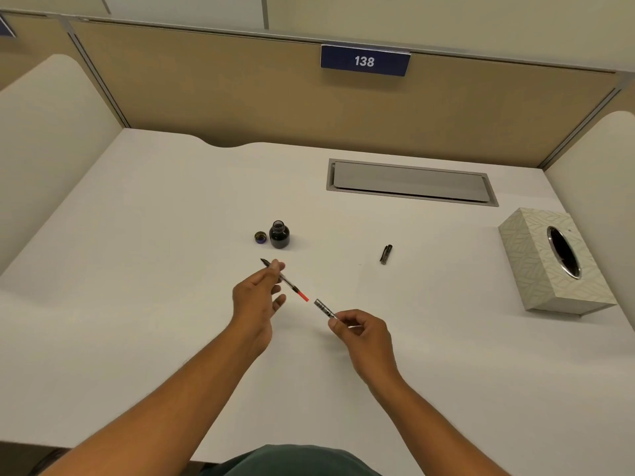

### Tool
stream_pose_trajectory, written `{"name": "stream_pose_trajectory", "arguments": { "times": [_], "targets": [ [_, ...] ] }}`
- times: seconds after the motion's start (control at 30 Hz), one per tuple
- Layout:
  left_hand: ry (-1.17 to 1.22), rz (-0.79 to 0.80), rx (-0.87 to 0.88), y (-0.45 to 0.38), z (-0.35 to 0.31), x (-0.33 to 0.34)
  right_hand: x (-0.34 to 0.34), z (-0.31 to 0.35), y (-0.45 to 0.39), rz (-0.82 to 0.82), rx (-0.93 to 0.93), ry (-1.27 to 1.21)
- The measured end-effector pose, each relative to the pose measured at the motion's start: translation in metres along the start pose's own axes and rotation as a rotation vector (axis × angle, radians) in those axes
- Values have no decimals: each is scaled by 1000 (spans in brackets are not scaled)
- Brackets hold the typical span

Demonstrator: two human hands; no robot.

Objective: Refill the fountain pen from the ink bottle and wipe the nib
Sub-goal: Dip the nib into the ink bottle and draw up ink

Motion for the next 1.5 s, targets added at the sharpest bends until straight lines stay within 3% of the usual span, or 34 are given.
{"name": "stream_pose_trajectory", "arguments": {
  "times": [0.27,0.63,0.8,0.97,1.17,1.27,1.37,1.5],
  "targets": [
    [9,-96,32,2,-19,-25,-5,-3,-36,-68,-284,498],
    [-41,-3,16,7,-18,-21,6,-12,-56,-98,-343,590],
    [-79,30,-14,9,-10,-22,-3,-20,-59,-77,-283,547],
    [-107,64,-21,9,-7,-23,-7,7,-43,-124,-255,275],
    [-179,138,-19,0,-8,-18,40,48,-30,73,-96,-68],
    [-212,191,-2,-5,-12,-18,53,63,-35,89,-59,-151],
    [-289,243,64,-13,-21,-19,59,81,-42,74,-79,-145],
    [-445,294,224,-23,-44,-18,67,118,-54,62,-208,39]
  ]
}}
Point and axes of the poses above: each hand's wrist, its own y-axis away from the middle knuckle, its own x-axis out of the palm, z = x × y, the point moved 10 cm from there along -y, towards the middle knuckle, and after that the axes turned 4 degrees about -y, right-handed, at the moved point
